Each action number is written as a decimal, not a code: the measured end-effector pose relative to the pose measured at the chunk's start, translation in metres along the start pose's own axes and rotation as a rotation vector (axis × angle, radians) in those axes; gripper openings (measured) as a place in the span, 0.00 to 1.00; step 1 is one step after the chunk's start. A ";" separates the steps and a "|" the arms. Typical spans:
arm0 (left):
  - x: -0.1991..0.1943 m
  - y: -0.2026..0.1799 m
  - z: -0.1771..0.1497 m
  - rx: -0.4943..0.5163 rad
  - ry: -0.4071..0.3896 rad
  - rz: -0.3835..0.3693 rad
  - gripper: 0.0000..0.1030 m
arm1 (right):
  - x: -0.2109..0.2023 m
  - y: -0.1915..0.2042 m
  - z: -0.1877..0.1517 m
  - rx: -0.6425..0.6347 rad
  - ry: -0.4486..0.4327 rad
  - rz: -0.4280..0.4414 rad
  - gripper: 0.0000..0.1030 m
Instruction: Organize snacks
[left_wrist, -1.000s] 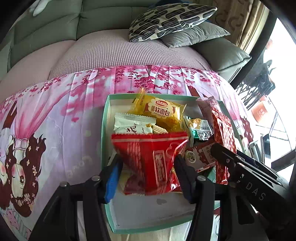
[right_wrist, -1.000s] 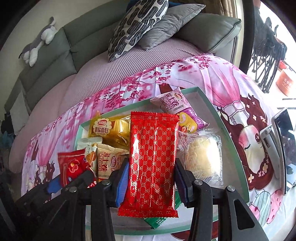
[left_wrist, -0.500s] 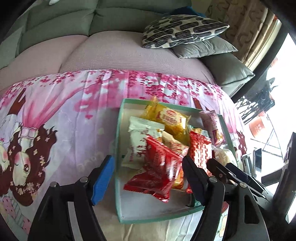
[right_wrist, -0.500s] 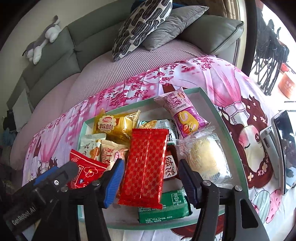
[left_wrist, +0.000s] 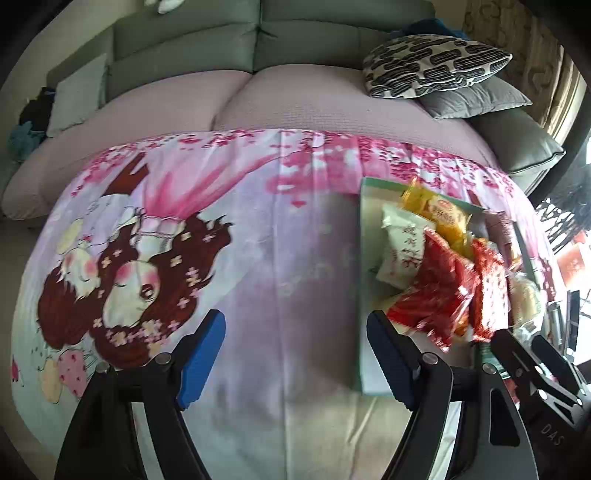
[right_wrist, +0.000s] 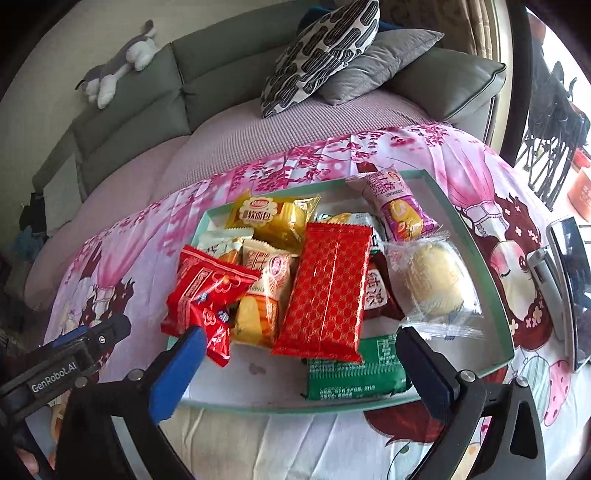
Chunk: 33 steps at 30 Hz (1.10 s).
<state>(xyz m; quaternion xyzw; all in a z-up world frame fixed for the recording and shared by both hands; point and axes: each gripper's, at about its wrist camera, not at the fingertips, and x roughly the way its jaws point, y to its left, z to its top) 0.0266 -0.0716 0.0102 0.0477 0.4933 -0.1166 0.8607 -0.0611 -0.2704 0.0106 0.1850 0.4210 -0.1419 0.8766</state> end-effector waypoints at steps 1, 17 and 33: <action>0.000 0.002 -0.004 0.000 -0.001 0.018 0.77 | -0.001 0.001 -0.003 -0.003 0.002 -0.001 1.00; 0.000 0.029 -0.051 -0.031 0.058 0.081 0.77 | -0.006 0.018 -0.044 -0.061 0.064 -0.012 1.00; 0.008 0.034 -0.052 -0.047 0.100 0.099 0.77 | -0.002 0.028 -0.044 -0.108 0.075 -0.040 1.00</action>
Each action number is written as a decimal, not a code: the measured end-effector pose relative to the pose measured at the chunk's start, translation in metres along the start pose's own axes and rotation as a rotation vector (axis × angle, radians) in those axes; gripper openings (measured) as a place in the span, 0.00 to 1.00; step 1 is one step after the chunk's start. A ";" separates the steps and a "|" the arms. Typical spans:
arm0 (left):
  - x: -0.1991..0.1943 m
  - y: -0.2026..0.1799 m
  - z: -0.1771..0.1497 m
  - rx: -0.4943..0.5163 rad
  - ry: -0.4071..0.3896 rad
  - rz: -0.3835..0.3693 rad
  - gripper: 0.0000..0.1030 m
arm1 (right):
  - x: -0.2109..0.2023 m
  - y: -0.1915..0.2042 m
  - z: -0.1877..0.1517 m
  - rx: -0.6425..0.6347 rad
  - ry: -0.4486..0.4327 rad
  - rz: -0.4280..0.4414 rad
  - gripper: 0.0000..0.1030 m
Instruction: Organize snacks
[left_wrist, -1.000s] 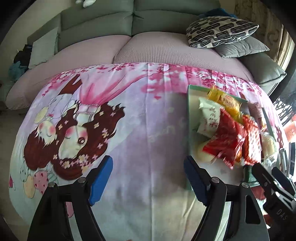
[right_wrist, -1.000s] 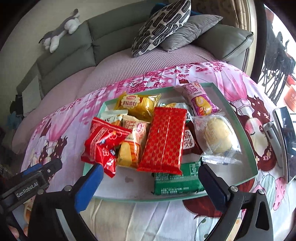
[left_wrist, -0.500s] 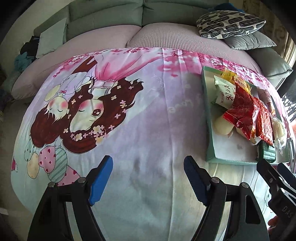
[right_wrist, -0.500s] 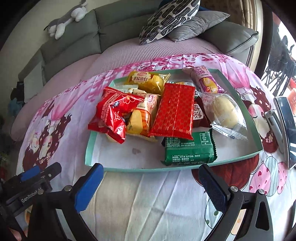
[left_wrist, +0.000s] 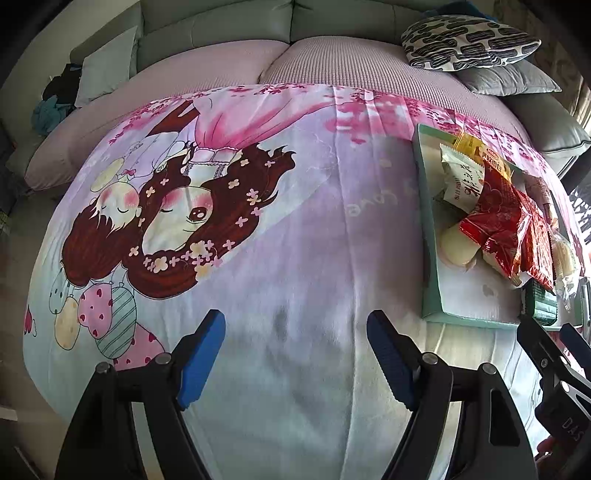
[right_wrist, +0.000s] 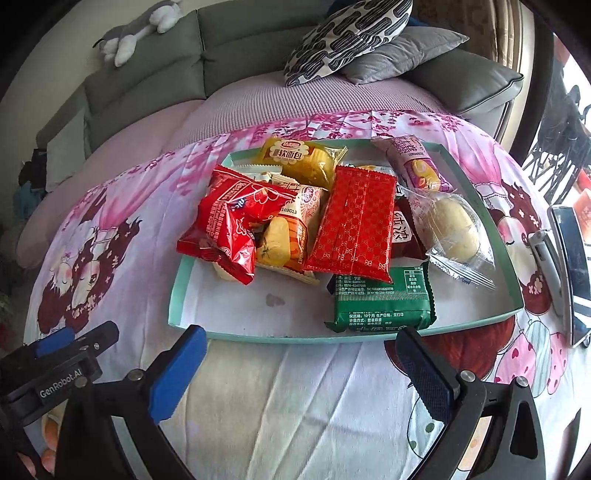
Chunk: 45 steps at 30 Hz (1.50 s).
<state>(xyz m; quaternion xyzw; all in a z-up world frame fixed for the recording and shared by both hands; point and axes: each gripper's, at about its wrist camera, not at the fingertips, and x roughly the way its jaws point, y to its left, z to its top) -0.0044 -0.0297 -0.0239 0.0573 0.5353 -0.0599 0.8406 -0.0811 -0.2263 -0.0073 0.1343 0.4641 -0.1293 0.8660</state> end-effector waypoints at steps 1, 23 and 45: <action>0.001 -0.001 0.000 0.003 0.005 -0.001 0.77 | 0.000 0.000 0.000 -0.001 0.002 -0.001 1.00; 0.011 -0.006 -0.001 0.015 0.043 0.010 0.77 | 0.006 -0.001 -0.001 -0.012 0.041 -0.008 1.00; 0.013 -0.003 -0.001 0.013 0.048 0.008 0.77 | 0.008 -0.002 -0.001 -0.005 0.050 -0.014 1.00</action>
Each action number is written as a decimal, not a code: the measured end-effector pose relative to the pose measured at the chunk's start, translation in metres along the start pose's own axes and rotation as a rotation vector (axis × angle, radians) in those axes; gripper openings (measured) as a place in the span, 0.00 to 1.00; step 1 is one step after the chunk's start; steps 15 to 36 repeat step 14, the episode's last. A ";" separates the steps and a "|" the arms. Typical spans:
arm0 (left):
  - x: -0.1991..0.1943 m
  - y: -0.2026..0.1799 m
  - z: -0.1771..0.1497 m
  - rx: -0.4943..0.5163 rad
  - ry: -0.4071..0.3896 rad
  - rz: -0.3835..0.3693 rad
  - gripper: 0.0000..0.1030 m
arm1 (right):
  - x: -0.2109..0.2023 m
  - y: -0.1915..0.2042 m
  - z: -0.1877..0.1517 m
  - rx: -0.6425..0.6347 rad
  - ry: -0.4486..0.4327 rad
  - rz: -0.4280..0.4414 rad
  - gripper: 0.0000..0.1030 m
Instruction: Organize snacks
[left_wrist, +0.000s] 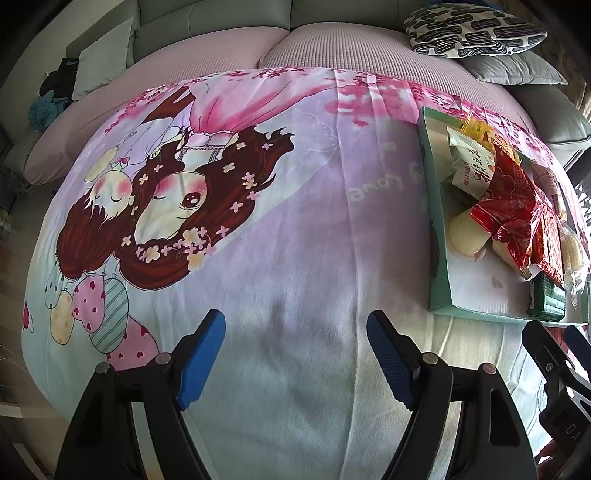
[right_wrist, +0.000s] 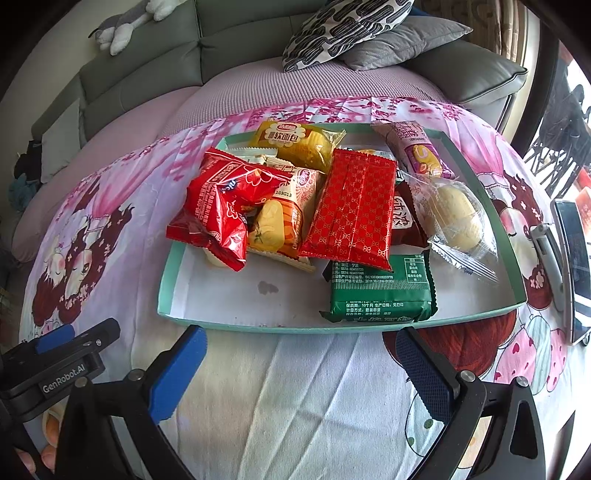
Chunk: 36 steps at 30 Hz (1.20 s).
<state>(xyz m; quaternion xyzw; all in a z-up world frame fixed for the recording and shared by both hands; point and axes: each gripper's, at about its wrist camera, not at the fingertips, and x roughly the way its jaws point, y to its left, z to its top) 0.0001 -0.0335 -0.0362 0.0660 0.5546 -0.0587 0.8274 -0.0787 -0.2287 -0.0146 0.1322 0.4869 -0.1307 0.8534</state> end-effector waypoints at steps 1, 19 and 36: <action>0.000 0.000 0.000 0.000 0.000 0.000 0.77 | 0.000 0.000 0.000 0.001 -0.001 0.000 1.00; -0.001 0.001 0.000 -0.008 -0.014 -0.005 0.77 | 0.000 0.000 0.000 -0.001 0.001 0.001 1.00; -0.001 0.001 0.000 -0.008 -0.014 -0.005 0.77 | 0.000 0.000 0.000 -0.001 0.001 0.001 1.00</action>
